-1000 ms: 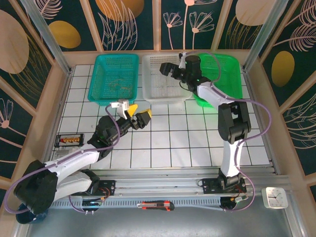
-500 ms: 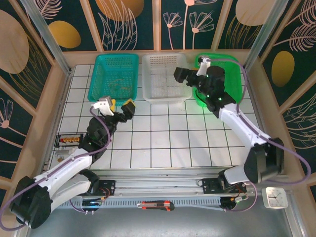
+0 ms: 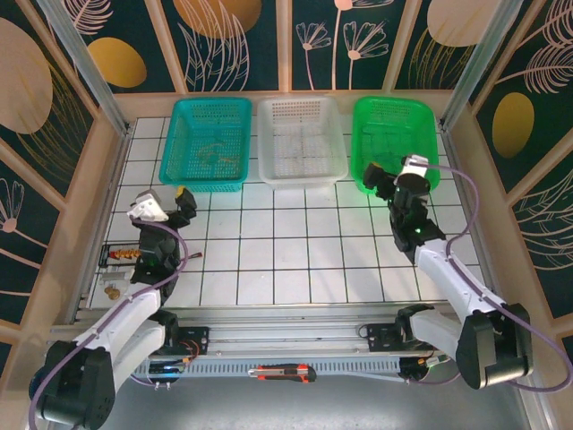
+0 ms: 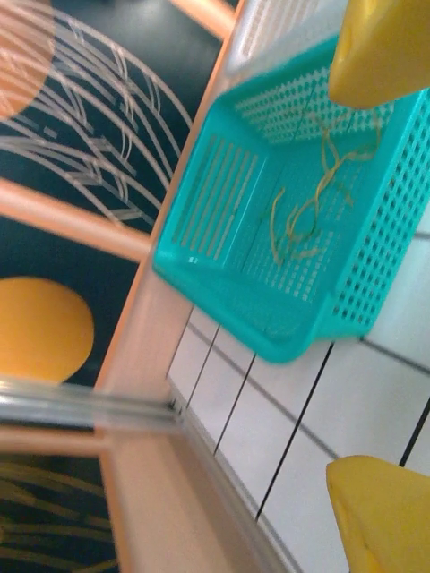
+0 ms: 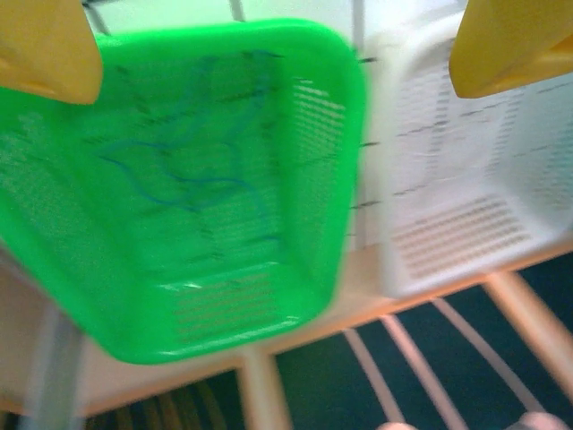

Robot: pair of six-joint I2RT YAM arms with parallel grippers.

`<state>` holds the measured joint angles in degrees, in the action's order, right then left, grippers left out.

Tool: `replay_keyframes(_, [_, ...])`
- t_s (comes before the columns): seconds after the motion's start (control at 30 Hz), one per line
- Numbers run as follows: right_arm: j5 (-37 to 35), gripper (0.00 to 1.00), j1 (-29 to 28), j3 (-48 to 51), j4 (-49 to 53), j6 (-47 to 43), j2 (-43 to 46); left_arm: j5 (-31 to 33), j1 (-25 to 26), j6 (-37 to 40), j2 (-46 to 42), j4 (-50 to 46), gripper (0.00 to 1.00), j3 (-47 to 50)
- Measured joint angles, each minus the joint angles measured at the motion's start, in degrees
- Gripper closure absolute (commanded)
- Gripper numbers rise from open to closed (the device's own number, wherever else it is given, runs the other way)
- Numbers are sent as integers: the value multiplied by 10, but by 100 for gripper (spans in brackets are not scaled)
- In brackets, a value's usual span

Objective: Untangle the cables

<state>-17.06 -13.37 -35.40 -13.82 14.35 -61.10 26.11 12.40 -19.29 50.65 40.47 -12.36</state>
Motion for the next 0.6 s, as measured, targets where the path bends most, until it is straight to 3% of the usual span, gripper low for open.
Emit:
replay_keyframes(0.07, [-38,1,12,9,0,-10,-5,17,-3,28,33,62,11,26])
replay_keyframes(0.17, [-81,1,15,27,-33,-51,-14,44,-4,75,92,120,1,47])
replay_keyframes(0.37, [-119,1,29,108,-111,-110,-29,70,-12,146,207,207,1,45])
replay_keyframes(0.6, [-111,1,43,165,-249,-133,-113,29,-42,174,280,273,1,31])
